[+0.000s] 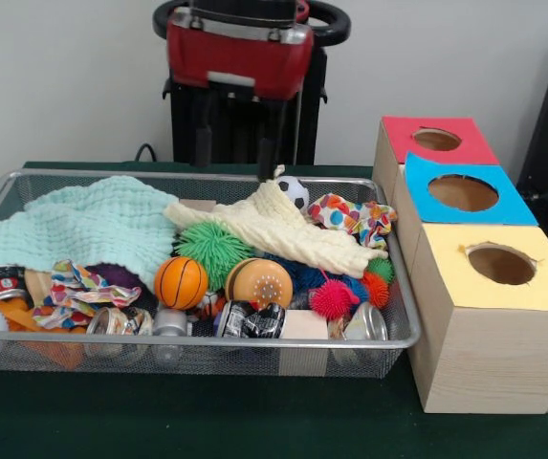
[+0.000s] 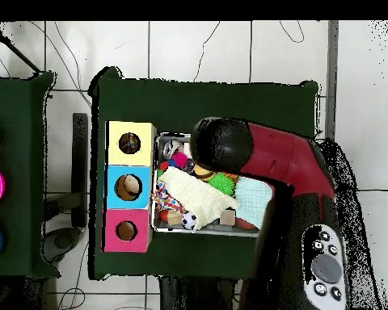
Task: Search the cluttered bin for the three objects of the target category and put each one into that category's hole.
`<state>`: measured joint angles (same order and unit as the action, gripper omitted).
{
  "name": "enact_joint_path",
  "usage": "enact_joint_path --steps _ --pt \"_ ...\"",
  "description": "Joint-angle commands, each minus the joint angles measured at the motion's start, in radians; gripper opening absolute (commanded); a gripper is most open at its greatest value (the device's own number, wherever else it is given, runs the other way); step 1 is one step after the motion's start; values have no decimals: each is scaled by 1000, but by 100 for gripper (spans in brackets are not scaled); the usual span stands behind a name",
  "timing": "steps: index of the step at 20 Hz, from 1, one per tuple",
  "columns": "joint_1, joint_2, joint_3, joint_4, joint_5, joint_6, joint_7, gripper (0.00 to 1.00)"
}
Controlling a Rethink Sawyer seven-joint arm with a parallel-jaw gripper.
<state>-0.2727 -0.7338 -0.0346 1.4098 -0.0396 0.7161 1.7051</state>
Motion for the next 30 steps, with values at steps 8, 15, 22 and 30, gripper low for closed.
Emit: enact_joint_path --steps 8,15,22,30 --pt "-145 14 231 204 -174 -81 -218 100" --pt "-193 24 297 217 -225 -70 -241 100" --pt "-268 5 402 268 -280 -63 -310 100" --pt "-336 -14 483 265 -332 0 -315 100"
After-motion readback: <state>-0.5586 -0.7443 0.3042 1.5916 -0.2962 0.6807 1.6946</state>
